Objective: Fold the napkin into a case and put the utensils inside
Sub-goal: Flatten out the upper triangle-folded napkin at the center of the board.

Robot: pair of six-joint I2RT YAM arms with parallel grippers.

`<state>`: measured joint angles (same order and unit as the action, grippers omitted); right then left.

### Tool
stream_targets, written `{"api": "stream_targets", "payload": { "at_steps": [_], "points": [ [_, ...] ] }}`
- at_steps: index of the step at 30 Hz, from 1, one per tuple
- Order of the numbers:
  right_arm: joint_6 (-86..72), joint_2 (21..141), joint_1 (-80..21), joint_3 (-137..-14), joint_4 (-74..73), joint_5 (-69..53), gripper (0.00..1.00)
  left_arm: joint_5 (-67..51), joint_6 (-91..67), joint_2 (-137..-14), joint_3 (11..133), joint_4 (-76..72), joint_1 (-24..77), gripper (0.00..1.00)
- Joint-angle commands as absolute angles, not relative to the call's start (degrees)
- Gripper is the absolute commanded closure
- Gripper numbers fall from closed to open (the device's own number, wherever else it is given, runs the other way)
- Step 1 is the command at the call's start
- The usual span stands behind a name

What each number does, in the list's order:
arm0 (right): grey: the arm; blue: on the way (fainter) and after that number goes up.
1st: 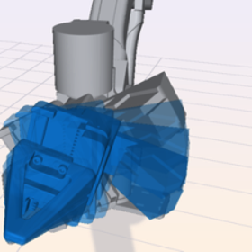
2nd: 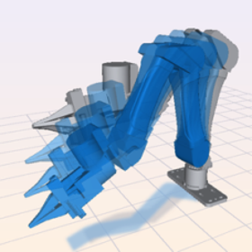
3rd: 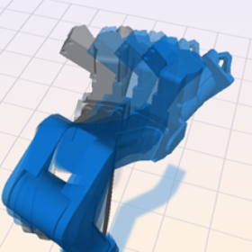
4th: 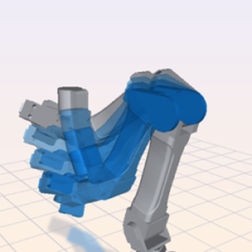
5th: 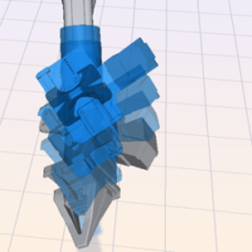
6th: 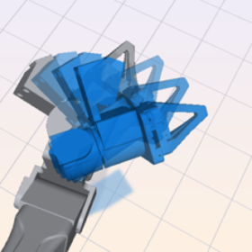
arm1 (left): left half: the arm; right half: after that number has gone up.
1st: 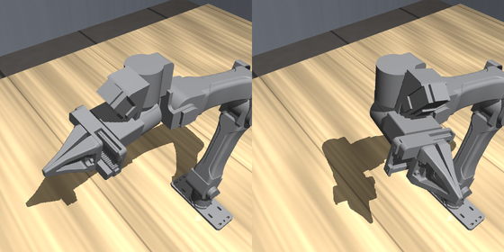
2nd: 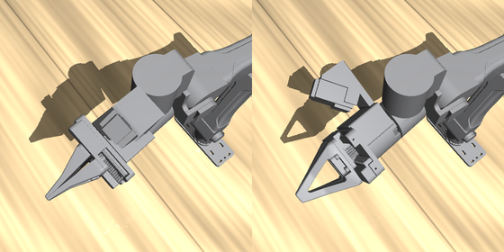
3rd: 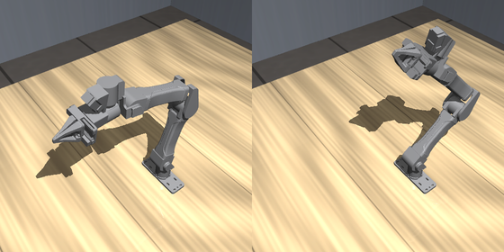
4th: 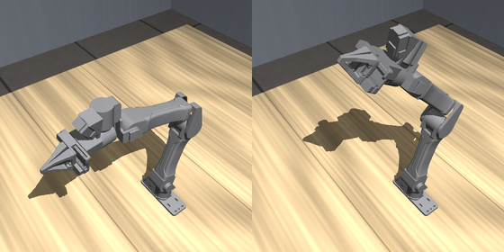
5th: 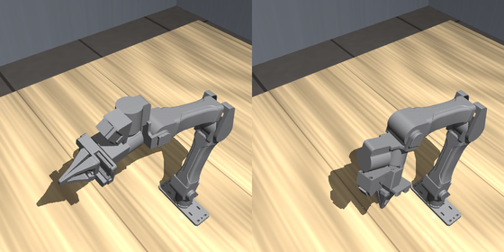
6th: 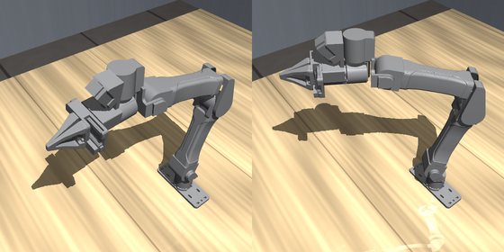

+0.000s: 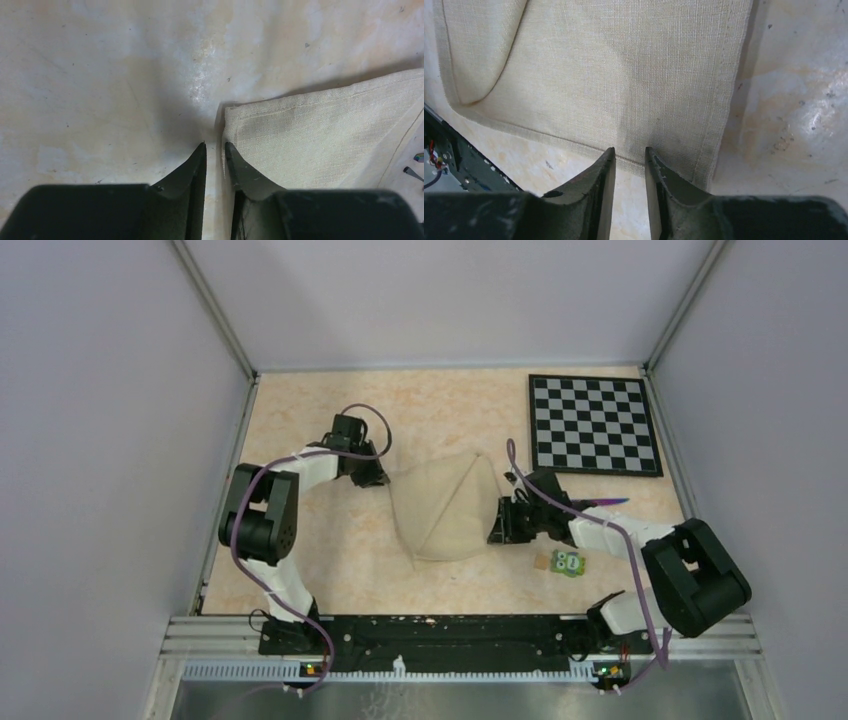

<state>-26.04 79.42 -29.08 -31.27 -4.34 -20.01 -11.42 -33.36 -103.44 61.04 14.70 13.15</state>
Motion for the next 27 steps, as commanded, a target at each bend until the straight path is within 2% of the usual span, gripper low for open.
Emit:
{"api": "stream_targets", "payload": {
  "at_steps": [1, 4, 10, 13, 16, 20, 23, 27],
  "points": [
    [-24.6, 77.0, -29.0, -32.6, -6.0, -19.5, 0.67, -13.7, -33.7, -102.5, 57.5, 12.2, 13.1, 0.74],
    [-23.6, 77.2, -29.0, -35.4, -7.4, -20.8, 0.60, -18.3, -34.5, -99.2, 55.3, 10.8, 13.7, 0.68],
    [-25.1, 79.8, -30.3, -38.2, -1.6, -32.1, 0.45, -20.8, -35.8, -88.8, 49.1, 11.3, 15.2, 0.47],
    [-27.6, 81.9, -33.6, -39.7, 2.7, -33.8, 0.39, -22.4, -38.0, -84.1, 45.0, 10.5, 15.4, 0.45],
    [-32.4, 85.1, -36.2, -39.8, 9.6, -35.2, 0.40, -25.7, -41.5, -79.7, 39.3, 6.7, 17.4, 0.46],
    [-39.6, 89.1, -36.3, -38.2, 19.4, -35.2, 0.54, -23.2, -44.3, -75.5, 35.8, 8.8, 22.9, 0.56],
    [-43.6, 92.6, -35.9, -38.1, 24.4, -36.2, 0.61, -21.5, -47.4, -72.5, 32.9, 8.9, 27.2, 0.63],
    [-46.2, 96.4, -35.1, -38.3, 27.8, -37.7, 0.61, -18.0, -49.7, -68.9, 30.5, 10.0, 30.9, 0.61]
  ]
}}
